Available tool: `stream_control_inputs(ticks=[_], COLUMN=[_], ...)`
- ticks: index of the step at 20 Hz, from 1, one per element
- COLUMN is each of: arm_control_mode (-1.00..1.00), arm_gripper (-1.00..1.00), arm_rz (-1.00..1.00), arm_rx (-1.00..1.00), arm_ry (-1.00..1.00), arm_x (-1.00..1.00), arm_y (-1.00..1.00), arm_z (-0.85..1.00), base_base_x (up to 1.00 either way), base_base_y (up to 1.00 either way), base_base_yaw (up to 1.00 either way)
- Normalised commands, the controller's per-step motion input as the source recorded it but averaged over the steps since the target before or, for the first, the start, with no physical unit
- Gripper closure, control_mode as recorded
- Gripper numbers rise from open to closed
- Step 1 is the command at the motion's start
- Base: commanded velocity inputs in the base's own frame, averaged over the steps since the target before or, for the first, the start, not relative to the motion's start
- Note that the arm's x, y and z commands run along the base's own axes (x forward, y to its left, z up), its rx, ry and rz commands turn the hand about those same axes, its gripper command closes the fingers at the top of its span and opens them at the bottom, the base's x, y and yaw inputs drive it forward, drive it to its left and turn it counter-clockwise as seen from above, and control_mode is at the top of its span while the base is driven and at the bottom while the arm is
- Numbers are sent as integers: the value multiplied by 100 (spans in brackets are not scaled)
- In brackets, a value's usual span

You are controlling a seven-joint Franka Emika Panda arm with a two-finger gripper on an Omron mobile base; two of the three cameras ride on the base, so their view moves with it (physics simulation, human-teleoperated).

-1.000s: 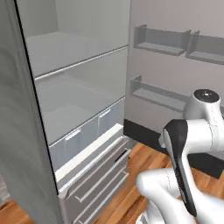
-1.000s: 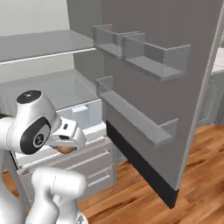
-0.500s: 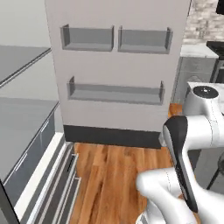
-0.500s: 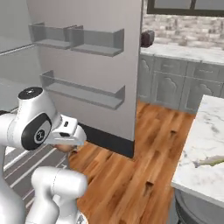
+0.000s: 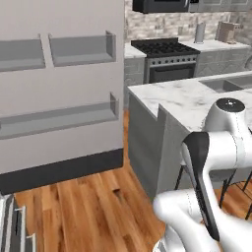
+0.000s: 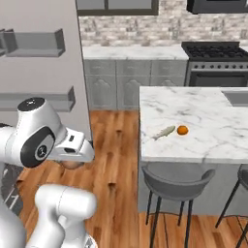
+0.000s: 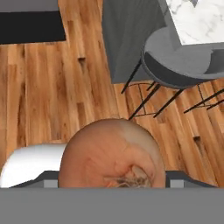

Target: Open the fridge, remove the tangerine, onion, and fish, and place them on any counter.

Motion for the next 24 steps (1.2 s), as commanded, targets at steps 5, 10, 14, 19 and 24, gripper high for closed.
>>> stream_control_inputs(ticks=[5, 10, 14, 19, 24], arm_control_mode=[100, 100, -100, -100, -100], arm_gripper=[100, 100, 100, 100, 100], arm_rz=[0, 0, 1, 2, 1], arm_rx=[0, 0, 8, 17, 6], arm_ry=[0, 0, 0, 0, -1], arm_x=[0, 0, 48, 100, 100], arm_y=[0, 0, -49, -100, -57], arm_z=[0, 0, 1, -1, -24], base_base_x=[48, 74, 40, 0, 0], base_base_y=[-97, -100, -49, 0, 0], base_base_yaw=[-18, 2, 2, 0, 0])
